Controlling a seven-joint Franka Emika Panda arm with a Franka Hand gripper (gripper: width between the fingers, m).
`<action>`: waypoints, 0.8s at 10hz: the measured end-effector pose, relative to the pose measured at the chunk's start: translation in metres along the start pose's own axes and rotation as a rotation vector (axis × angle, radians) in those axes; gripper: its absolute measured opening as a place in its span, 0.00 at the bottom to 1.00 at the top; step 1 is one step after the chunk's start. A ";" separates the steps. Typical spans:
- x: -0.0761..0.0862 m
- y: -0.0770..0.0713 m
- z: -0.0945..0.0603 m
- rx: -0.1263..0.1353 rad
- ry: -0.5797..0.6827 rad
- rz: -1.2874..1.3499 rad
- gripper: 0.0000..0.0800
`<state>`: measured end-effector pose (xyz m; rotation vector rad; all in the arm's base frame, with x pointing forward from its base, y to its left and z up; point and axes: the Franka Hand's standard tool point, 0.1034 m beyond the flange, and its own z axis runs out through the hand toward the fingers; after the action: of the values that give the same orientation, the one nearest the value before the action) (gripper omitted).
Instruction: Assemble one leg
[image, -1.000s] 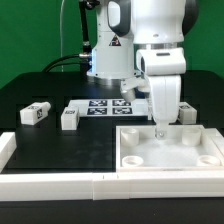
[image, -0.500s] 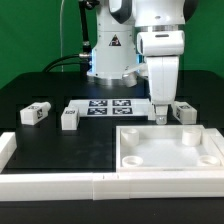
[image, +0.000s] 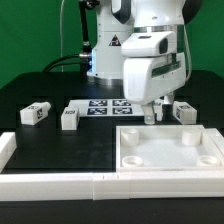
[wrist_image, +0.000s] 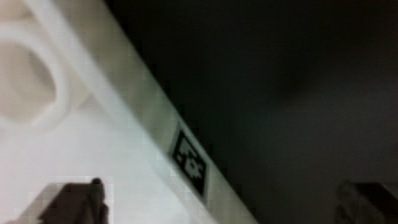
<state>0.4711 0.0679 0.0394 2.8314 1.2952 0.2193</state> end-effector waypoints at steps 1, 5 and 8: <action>0.000 -0.006 -0.002 -0.003 0.017 0.176 0.81; 0.001 -0.040 -0.001 0.017 0.022 0.629 0.81; 0.005 -0.076 0.003 0.041 0.013 0.603 0.81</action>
Offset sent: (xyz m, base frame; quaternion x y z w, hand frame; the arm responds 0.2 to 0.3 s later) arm -0.0286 0.0129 0.0037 -0.0100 0.0154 0.3278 0.9446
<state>0.4178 0.1217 0.0314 3.1722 0.4114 0.2156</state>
